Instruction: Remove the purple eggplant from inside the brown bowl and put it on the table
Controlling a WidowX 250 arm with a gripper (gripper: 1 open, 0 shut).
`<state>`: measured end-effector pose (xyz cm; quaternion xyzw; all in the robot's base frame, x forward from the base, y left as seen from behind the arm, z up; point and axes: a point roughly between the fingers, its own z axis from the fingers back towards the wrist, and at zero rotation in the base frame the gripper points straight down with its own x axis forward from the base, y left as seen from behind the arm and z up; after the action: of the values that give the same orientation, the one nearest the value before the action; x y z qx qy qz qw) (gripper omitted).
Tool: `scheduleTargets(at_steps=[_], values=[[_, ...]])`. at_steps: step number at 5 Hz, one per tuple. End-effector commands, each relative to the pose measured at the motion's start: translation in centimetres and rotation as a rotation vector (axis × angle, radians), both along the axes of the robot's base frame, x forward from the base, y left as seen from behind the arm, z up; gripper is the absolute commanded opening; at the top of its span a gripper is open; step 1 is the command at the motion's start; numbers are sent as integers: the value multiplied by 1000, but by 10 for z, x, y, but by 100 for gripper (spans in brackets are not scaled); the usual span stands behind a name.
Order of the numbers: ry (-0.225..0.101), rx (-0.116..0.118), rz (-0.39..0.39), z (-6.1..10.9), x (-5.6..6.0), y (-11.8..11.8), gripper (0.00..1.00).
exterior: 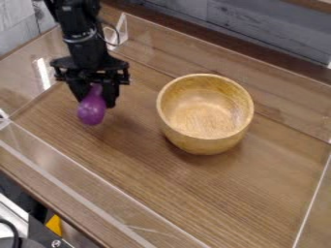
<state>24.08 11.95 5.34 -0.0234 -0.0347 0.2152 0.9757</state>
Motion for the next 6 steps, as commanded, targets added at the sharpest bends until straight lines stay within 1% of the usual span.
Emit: scheduleTargets(at_steps=[1, 2, 4, 6], values=[[-17, 30, -10, 2, 6, -2, 0], [-5, 40, -21, -2, 6, -7, 0], [19, 51, -38, -5, 6, -15, 0], [40, 52, -48, -8, 7, -22, 0]])
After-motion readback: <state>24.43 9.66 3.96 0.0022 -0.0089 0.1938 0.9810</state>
